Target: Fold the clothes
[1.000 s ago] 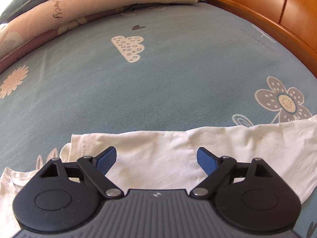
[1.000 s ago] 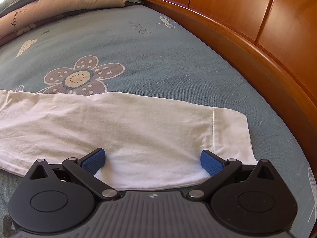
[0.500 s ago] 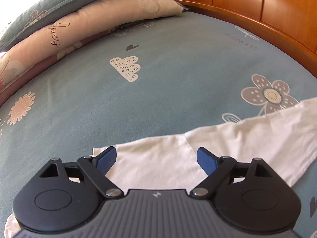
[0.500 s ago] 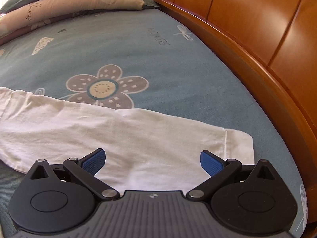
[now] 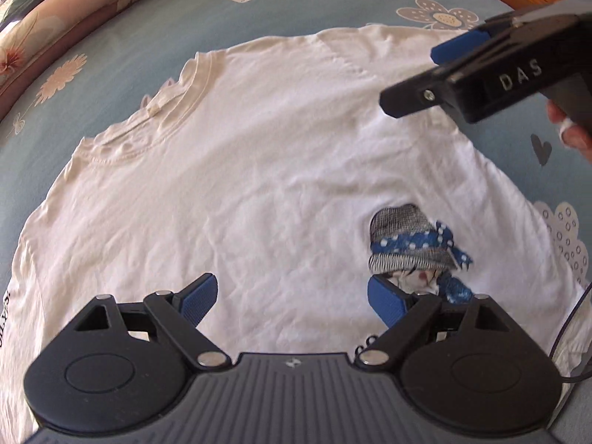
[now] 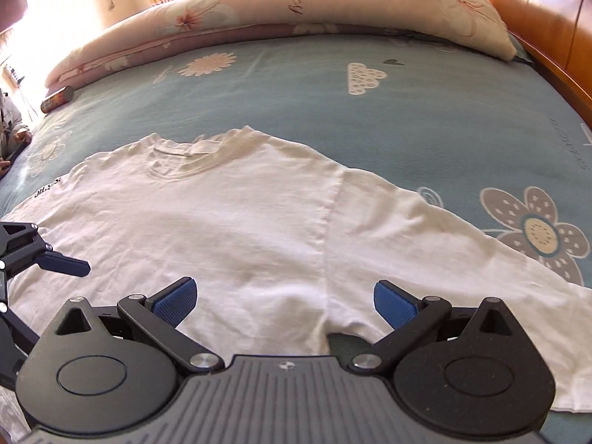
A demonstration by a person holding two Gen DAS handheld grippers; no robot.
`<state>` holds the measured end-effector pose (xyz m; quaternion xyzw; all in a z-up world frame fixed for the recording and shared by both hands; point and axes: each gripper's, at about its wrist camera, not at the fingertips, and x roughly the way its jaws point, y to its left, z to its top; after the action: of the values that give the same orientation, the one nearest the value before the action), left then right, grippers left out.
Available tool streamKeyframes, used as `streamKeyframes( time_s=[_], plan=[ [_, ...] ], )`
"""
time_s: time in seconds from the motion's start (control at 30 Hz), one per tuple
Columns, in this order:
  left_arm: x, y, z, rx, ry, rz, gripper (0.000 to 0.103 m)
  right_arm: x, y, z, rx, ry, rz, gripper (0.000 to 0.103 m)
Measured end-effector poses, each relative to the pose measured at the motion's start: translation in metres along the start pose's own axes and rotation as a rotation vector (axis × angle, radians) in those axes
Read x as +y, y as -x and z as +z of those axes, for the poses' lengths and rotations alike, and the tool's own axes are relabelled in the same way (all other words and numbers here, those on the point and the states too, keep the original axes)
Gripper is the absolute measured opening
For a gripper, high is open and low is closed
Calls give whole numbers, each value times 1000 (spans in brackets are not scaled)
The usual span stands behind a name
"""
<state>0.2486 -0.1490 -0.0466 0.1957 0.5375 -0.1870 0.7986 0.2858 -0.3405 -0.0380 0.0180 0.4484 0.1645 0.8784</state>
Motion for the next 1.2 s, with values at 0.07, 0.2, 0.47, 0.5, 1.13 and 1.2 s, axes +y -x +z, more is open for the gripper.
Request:
streamKeyframes(
  time_s=[0.07,0.2,0.47,0.5,1.13,1.2],
  plan=[
    [7,0,-12,7,28,11,88,14,-20,3,32,-2,13,103],
    [17,-1,-28,-1,73,19,89,35,-37,-7,81,37,1,103],
    [47,-8,-65,30,245,-9,96,20,-20,-52,144,43,-35,103],
    [50,-9,-70,32,265,-9,101,23,-21,-55,150,68,-44,103],
    [61,4,-109,101,244,-72,103,32,-12,-66,307,145,-137,103],
    [61,11,-119,129,198,-70,102,34,-2,-71,346,100,-198,103]
  ],
)
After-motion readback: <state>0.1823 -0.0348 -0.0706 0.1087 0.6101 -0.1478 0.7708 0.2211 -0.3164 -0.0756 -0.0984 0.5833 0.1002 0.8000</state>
